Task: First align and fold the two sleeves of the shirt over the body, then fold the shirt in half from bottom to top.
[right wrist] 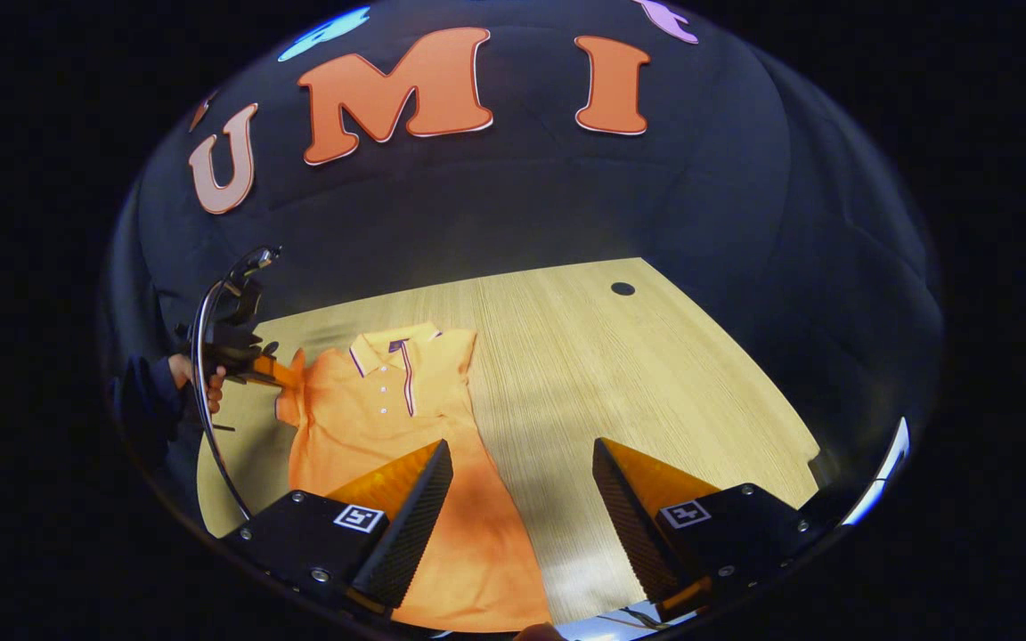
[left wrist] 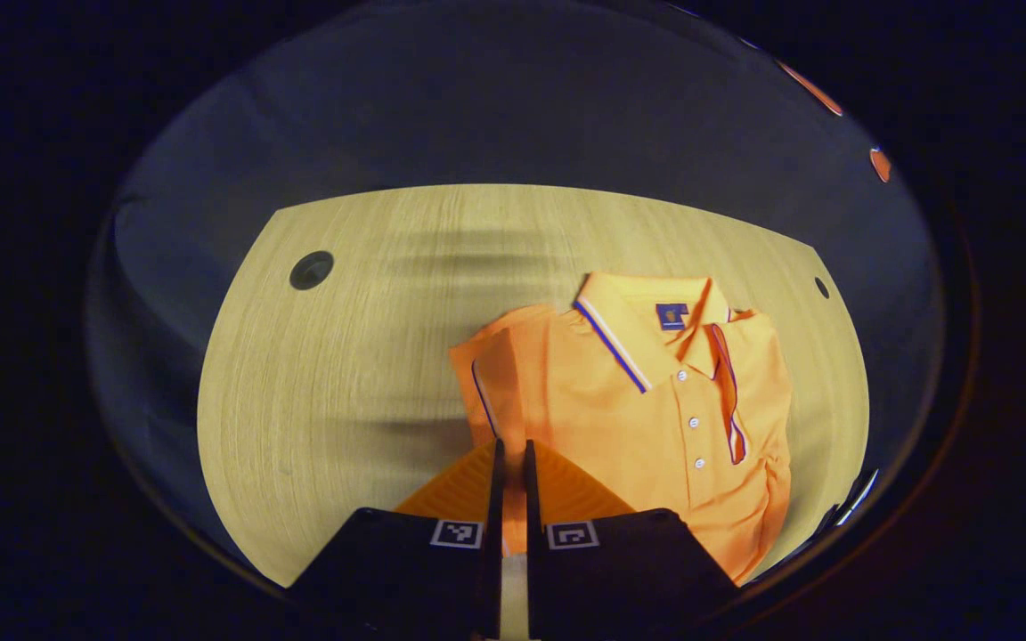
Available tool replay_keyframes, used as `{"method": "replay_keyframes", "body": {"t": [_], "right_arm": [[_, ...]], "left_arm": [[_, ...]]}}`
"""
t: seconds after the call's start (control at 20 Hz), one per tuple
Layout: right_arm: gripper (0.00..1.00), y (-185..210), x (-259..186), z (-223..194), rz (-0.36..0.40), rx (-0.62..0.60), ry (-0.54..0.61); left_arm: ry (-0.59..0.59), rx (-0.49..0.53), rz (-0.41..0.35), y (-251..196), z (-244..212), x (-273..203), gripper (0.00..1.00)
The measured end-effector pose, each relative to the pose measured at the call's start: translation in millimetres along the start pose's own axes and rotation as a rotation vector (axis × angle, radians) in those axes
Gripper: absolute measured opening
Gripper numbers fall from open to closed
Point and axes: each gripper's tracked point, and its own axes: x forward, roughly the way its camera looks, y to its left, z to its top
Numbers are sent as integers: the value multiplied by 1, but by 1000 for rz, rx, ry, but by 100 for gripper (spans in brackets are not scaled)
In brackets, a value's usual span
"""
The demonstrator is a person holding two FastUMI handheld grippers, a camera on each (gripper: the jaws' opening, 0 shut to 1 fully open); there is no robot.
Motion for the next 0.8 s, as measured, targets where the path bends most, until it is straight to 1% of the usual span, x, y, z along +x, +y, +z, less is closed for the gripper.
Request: {"method": "replay_keyframes", "body": {"t": [0.35, 0.4, 0.5, 0.55, 0.6, 0.65, 0.7, 0.75, 0.8], "right_arm": [[97, -8, -3, -10, -25, 24, 13], [97, -10, -4, -12, -34, 29, 17], [97, -15, -9, -15, -38, 37, 18], [97, -17, -11, -16, -37, 37, 20], [97, -18, -12, -17, -34, 34, 21], [97, -20, -12, -17, -33, 30, 21], [97, -20, -12, -17, -23, 27, 21], [98, -21, -10, -16, -12, 22, 21], [97, -20, -9, -17, 6, 13, 23]], "left_arm": [[24, 106, -78, -77, 7, 19, 12], [38, 119, -77, -84, 6, 24, 12], [47, 119, -103, -97, 3, 27, 12], [47, 107, -118, -101, 1, 26, 21], [46, 93, -137, -105, -1, 24, 26], [43, 82, -148, -107, -2, 20, 41], [40, 77, -165, -111, -3, 19, 45], [42, 74, -159, -110, -6, 14, 65], [35, 71, -150, -108, -6, 7, 73]]}}
